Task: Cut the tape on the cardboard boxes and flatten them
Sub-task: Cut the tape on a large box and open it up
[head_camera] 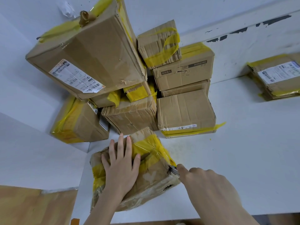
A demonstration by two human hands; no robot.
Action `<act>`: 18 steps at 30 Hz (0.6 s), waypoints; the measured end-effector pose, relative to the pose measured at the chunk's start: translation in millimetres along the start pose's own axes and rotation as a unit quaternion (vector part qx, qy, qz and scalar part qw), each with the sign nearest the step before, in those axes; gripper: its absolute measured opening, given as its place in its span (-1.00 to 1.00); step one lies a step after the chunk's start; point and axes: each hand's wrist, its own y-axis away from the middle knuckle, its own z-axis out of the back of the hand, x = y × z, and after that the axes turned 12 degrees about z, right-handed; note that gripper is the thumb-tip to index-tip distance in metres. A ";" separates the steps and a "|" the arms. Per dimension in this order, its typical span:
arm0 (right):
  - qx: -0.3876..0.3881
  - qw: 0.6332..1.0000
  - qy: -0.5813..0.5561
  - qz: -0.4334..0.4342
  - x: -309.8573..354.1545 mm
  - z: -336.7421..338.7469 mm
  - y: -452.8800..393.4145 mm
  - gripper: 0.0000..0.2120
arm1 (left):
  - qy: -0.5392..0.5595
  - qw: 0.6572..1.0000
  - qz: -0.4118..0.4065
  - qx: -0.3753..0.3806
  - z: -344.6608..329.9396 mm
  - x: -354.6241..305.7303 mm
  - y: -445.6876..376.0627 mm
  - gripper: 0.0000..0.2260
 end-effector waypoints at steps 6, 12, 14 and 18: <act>0.004 0.999 -0.013 -0.037 -16.5 -4.1 8.2 -0.65 | -0.009 1.000 0.000 0.001 7.7 1.2 0.3 -0.48; -0.032 0.987 -0.094 -0.124 -71.0 -41.3 -9.2 -0.44 | -0.063 0.997 0.033 0.038 25.1 -0.5 -0.1 -0.41; -0.017 0.986 -0.097 -0.138 -80.7 -66.6 -27.2 -0.40 | -0.091 0.993 0.053 0.054 32.7 3.1 -2.0 -0.38; -0.023 0.987 -0.057 -0.151 -89.4 -110.4 -51.7 -0.40 | -0.138 0.985 0.064 0.085 44.7 9.3 -3.4 -0.33</act>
